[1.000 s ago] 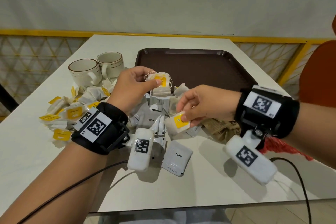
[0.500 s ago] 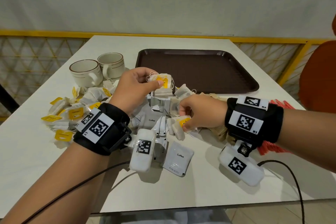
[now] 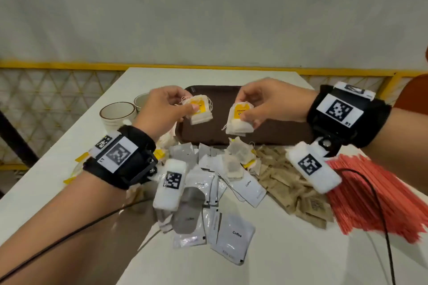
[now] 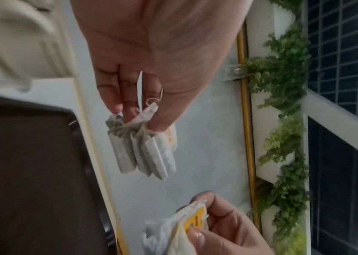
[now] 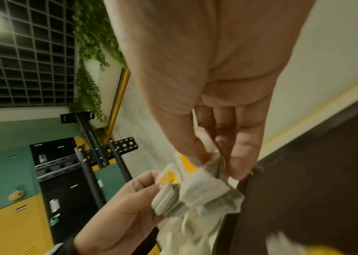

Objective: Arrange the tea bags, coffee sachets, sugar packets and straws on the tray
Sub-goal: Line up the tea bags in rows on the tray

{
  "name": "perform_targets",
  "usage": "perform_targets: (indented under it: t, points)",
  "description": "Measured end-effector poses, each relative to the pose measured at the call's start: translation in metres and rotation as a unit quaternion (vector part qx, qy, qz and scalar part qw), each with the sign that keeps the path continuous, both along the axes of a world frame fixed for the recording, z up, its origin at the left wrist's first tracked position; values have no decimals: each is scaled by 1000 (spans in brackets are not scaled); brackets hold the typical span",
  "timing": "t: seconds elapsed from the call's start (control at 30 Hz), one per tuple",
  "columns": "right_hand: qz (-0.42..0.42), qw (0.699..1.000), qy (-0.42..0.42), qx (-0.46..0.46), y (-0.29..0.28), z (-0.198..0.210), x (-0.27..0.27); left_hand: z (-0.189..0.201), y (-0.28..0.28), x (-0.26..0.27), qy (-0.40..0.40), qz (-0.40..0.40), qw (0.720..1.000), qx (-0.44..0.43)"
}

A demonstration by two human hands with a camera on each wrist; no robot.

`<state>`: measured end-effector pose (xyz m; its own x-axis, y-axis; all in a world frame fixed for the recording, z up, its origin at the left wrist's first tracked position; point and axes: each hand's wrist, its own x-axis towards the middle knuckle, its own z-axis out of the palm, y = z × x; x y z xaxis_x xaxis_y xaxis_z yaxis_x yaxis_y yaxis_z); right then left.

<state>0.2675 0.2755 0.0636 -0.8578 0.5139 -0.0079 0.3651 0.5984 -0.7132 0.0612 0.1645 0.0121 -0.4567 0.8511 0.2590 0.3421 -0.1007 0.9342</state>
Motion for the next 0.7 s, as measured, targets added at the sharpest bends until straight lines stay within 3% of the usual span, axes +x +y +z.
perform_targets:
  t: [0.1,0.23,0.4,0.7]
  points:
    - [-19,1000,21,14,40,15,-28,33,31,-25,42,-11,998,-38]
    - [-44,998,8,49,87,18,-70,52,93,-56,97,-52,982,-153]
    - [-42,996,-31,79,133,11,-117,47,155,-72,161,-73,951,-252]
    - [-16,997,-60,42,184,-28,-177,31,219,-115,196,-57,926,-317]
